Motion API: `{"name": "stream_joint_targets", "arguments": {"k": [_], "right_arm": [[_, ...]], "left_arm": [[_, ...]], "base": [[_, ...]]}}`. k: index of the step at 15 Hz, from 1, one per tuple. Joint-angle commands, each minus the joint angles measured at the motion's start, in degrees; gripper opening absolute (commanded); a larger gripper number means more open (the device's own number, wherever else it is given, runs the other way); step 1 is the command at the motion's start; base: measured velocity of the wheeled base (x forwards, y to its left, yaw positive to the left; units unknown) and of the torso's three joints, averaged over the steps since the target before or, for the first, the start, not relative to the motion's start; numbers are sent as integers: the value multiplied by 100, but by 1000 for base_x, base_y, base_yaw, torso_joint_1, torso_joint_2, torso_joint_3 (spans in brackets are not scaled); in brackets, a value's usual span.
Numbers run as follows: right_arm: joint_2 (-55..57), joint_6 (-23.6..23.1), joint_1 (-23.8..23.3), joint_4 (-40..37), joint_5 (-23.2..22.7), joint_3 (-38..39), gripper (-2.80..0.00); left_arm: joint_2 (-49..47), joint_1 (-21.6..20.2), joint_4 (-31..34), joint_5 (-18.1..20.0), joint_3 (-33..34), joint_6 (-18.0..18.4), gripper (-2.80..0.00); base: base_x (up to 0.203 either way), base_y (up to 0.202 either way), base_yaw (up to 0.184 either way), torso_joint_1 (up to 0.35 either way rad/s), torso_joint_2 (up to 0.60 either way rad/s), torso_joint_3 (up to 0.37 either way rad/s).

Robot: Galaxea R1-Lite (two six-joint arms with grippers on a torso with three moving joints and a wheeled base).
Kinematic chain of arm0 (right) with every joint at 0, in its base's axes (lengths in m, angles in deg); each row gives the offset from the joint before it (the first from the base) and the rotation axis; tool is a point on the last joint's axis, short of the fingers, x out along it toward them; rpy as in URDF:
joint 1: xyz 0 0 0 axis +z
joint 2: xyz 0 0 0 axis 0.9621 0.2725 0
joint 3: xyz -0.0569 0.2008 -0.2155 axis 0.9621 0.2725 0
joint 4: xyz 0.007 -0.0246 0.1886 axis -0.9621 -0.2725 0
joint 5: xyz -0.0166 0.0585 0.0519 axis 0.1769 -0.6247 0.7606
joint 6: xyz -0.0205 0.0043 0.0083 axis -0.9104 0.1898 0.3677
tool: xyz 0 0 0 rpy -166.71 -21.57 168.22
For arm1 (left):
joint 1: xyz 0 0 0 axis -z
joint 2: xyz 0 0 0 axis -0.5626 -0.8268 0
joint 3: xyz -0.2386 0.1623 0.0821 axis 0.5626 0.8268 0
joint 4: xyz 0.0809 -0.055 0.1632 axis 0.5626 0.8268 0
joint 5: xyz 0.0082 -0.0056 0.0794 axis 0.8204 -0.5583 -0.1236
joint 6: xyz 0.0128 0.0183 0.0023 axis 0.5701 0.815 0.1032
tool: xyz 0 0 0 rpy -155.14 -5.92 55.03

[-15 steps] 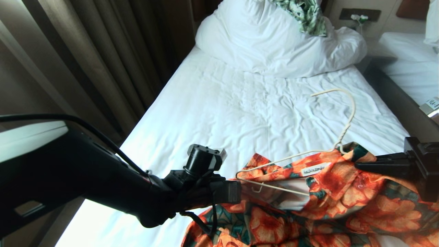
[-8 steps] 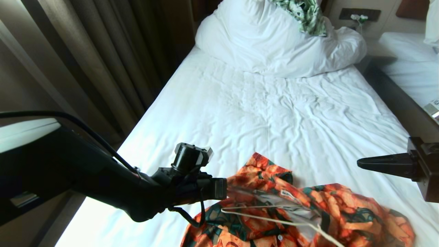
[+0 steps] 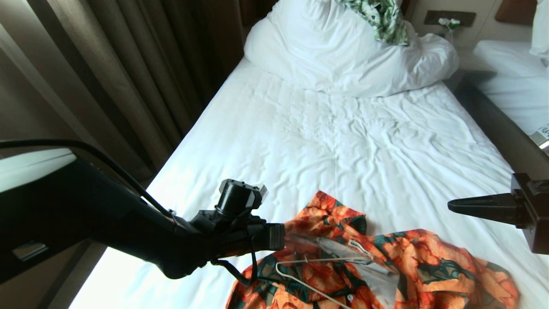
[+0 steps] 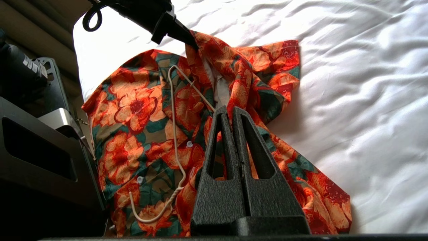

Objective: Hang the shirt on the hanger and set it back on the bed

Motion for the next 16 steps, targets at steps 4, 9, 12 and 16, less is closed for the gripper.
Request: {"name": "stream_joint_targets", "arguments": {"k": [4,9,12,16], "right_arm": [[-3,-10,137,-174,576,9,-280],[-6,-23,1142,-1113,1504,85,-280],[74,-16,2127,-1298,2769,519,-280],[158,27,2343,-1267,3253,830,-280]], "left_arm": [[8,1,-14,9,11,-22,-280],[360,146,-14,17,228,-30,-280],[397,166,-14,17,346,-56,-280],[668,247,-19,-7,743,-30,-280]], "base": [[0,0,0,0,0,0],[0,0,0,0,0,0],[0,0,0,0,0,0],[0,0,0,0,0,0]]}}
